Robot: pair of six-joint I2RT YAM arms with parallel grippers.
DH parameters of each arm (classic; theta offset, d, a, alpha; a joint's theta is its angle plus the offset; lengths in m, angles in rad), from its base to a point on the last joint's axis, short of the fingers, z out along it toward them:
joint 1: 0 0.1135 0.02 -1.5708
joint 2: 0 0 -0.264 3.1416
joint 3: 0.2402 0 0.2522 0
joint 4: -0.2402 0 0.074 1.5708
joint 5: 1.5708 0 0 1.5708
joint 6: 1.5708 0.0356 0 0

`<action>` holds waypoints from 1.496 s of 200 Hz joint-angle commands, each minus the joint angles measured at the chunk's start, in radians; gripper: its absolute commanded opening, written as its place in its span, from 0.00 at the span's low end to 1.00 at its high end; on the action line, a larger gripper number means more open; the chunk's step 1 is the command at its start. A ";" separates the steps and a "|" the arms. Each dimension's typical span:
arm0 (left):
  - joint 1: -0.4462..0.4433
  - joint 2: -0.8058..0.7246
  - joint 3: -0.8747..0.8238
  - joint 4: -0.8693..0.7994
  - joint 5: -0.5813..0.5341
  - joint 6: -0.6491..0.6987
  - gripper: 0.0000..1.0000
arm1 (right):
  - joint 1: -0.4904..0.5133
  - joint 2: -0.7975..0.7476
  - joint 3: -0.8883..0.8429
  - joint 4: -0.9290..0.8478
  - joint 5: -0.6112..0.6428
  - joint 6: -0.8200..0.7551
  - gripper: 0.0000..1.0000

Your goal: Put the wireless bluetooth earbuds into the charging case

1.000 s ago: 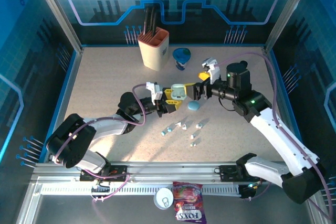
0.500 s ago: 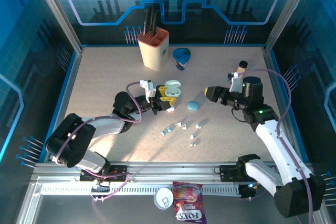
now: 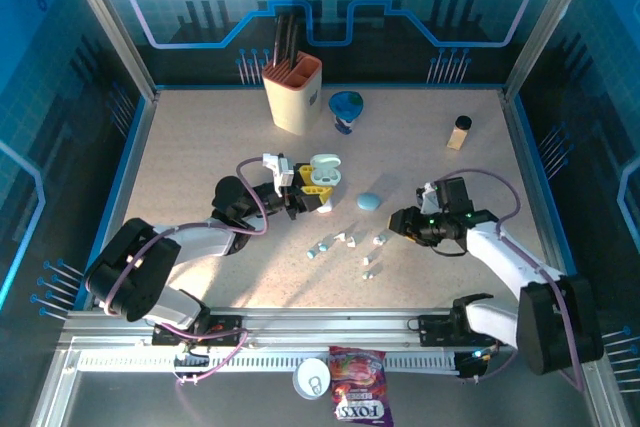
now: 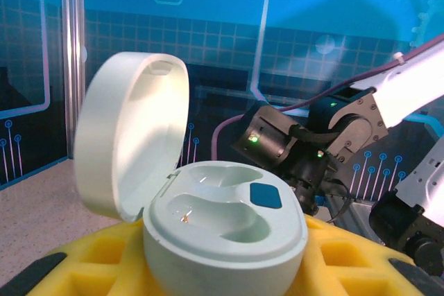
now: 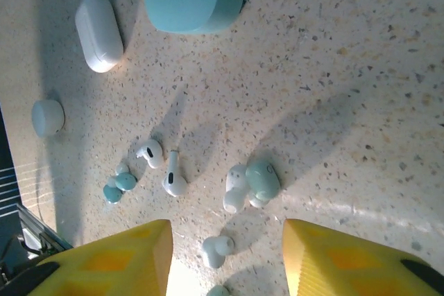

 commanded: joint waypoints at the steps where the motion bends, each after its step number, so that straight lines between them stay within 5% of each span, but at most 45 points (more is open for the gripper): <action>1: 0.009 -0.024 0.006 0.038 0.029 -0.016 0.38 | 0.007 0.064 0.006 0.093 -0.035 -0.034 0.44; 85: 0.009 -0.033 -0.010 0.029 0.022 0.000 0.38 | 0.041 0.283 0.009 0.222 -0.071 -0.026 0.40; 299: 0.010 -0.030 -0.020 0.039 0.025 0.000 0.38 | 0.072 0.273 -0.044 0.219 -0.088 -0.010 0.28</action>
